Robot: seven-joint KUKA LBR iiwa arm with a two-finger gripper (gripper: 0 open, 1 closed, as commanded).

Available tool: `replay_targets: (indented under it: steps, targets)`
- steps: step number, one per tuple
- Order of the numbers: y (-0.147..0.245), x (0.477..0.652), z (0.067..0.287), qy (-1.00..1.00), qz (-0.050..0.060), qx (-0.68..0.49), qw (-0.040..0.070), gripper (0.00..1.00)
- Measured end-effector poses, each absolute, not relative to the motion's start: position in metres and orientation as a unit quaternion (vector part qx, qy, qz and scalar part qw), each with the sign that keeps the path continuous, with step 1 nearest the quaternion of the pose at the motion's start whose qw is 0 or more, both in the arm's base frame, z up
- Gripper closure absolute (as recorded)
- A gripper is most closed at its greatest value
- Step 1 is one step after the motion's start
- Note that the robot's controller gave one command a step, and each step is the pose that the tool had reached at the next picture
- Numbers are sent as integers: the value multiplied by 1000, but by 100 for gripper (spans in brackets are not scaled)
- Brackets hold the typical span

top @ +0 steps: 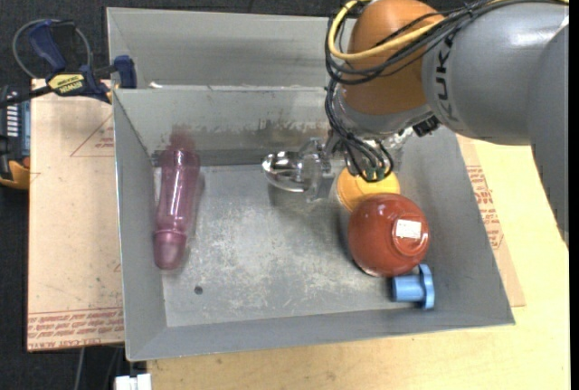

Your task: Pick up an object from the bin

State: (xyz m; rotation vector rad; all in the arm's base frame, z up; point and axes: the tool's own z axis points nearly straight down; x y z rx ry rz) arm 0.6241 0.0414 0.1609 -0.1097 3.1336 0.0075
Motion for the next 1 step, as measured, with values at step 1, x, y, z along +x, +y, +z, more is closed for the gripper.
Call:
replay_targets:
  steps: [1]
  targets:
    - [42,625,173,999,2,-35,4,100]
